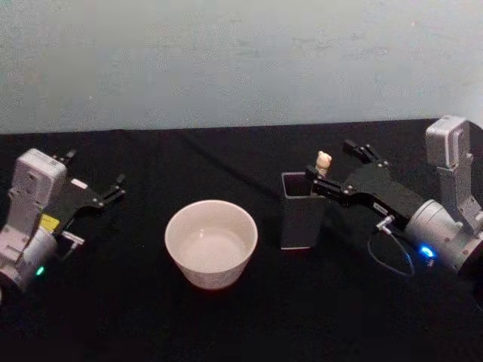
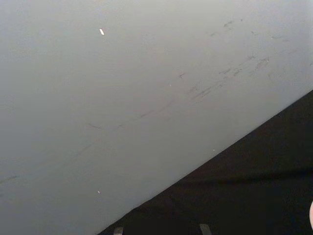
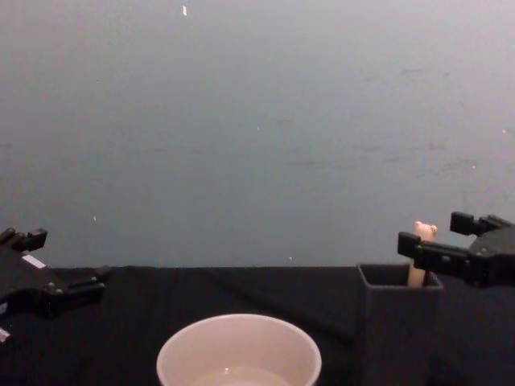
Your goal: Pick up the stirring spoon with one hand, stir inside the cup, then place it back in its original position.
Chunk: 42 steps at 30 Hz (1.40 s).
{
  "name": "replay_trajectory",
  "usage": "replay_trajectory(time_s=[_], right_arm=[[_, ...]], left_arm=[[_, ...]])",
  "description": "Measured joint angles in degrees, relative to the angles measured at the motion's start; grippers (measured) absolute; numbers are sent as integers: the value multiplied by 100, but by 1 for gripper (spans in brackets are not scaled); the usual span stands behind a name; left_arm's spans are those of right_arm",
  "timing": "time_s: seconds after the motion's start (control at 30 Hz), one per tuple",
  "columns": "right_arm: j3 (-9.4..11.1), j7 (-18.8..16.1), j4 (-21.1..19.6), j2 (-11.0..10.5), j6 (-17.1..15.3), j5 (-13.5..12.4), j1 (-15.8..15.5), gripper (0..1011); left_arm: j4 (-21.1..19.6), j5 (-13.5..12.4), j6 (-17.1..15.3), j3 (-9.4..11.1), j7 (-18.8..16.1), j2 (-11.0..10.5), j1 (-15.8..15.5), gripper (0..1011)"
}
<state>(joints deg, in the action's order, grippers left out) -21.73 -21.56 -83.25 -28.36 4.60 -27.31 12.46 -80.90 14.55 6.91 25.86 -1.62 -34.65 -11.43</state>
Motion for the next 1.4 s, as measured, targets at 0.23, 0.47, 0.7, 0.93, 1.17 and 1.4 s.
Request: replay_trajectory(time_s=[0.23,0.47,0.7,0.93,1.17,1.4], right_arm=[[59,-132,162,121,-132,-65,84,1002],[130,-260,258,222,-243,-66,112,1002],[144,-286,260,230,-257,-63,112,1002],[133,-273,253,222,-249,-59,111,1002],[127,-258,249,218,-241,-56,108,926],[123,-253,245,215,-237,-53,105,732]], left_arm=[[0,0,0,0,0,0,0,1001],[0,0,0,0,0,0,0,1001],[0,0,0,0,0,0,0,1001],[0,0,0,0,0,0,0,1001],[0,0,0,0,0,0,0,1001],[0,0,0,0,0,0,0,1001]])
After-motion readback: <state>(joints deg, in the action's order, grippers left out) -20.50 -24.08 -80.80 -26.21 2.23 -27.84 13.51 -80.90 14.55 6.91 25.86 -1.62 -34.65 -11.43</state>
